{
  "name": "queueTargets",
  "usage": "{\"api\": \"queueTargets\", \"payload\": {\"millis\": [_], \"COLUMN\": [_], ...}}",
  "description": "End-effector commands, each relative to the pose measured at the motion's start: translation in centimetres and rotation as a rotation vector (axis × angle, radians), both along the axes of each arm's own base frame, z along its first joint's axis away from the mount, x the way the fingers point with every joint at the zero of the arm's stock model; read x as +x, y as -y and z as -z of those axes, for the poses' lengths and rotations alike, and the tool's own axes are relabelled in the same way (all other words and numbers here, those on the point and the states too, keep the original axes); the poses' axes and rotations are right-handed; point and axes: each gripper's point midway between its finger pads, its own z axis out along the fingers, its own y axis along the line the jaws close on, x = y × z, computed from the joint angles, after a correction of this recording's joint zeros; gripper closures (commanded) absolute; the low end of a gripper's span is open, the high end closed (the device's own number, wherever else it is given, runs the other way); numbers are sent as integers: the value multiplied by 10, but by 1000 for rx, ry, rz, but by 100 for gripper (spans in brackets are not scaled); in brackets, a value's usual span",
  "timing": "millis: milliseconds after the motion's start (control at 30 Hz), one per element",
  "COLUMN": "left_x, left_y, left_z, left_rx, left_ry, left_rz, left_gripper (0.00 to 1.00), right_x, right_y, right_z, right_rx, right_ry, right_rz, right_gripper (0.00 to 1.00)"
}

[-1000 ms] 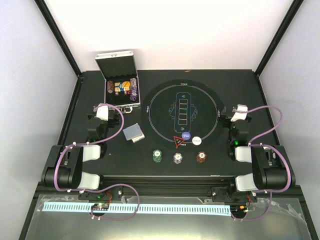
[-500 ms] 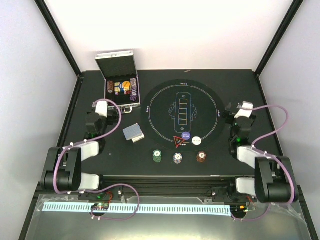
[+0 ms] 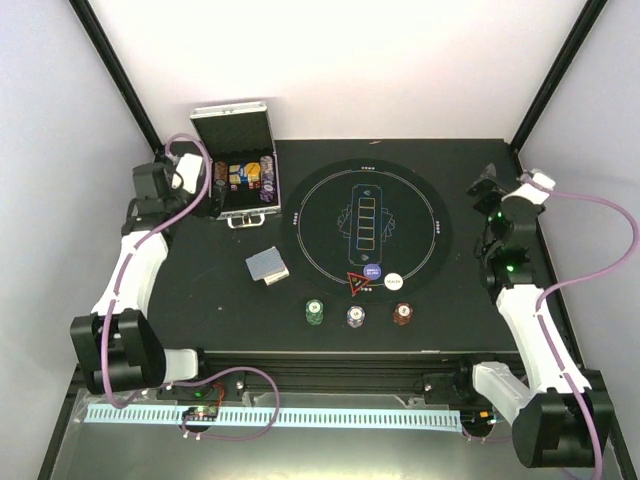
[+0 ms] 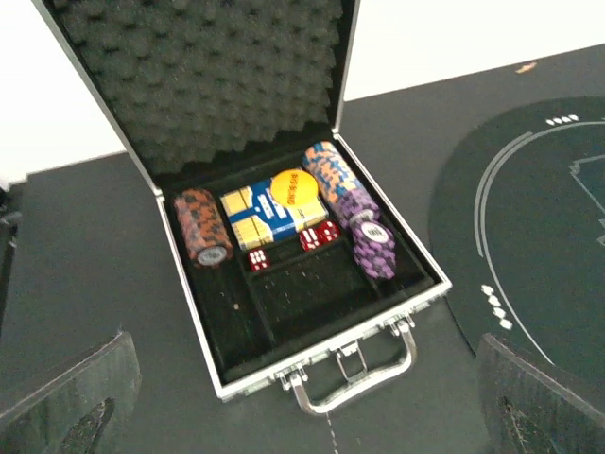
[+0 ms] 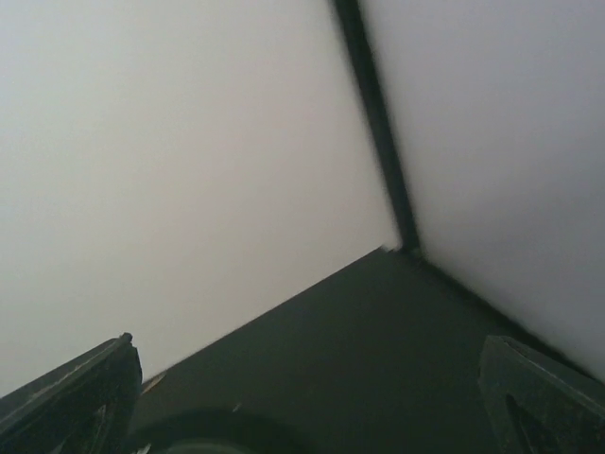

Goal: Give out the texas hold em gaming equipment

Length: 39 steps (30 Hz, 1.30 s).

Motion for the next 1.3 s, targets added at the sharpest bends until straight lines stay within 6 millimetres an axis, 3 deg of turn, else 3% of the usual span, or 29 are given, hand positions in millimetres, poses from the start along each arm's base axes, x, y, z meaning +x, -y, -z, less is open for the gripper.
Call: {"api": "queueTargets", "payload": {"millis": [0, 100, 267, 400, 500, 633, 767, 967, 1267], "left_x": [-43, -54, -70, -78, -83, -85, -85, -85, -85], "left_y": [12, 5, 2, -3, 0, 1, 3, 6, 9], "left_z": [0, -9, -12, -8, -5, -6, -9, -17, -25], "left_rx": [-48, -20, 29, 57, 56, 56, 48, 25, 13], "left_ry": [-180, -193, -197, -206, -224, -235, -233, -228, -210], "left_rz": [140, 132, 136, 116, 138, 140, 148, 161, 169], "left_gripper": [1, 1, 1, 1, 1, 1, 1, 1, 1], "right_x": [12, 8, -28, -61, -83, -99, -109, -115, -115], "right_y": [-76, -132, -224, -277, -302, -315, -314, -313, -310], "right_z": [53, 82, 138, 173, 202, 230, 249, 273, 295], "right_rx": [127, 54, 6, -9, -7, 31, 42, 35, 9], "right_ry": [-272, -473, -750, -919, -1026, -1126, -1173, -1244, -1295], "right_rz": [-356, -440, -602, -692, -733, -758, -756, -743, -711], "right_gripper": [0, 0, 0, 1, 8, 22, 31, 40, 45]}}
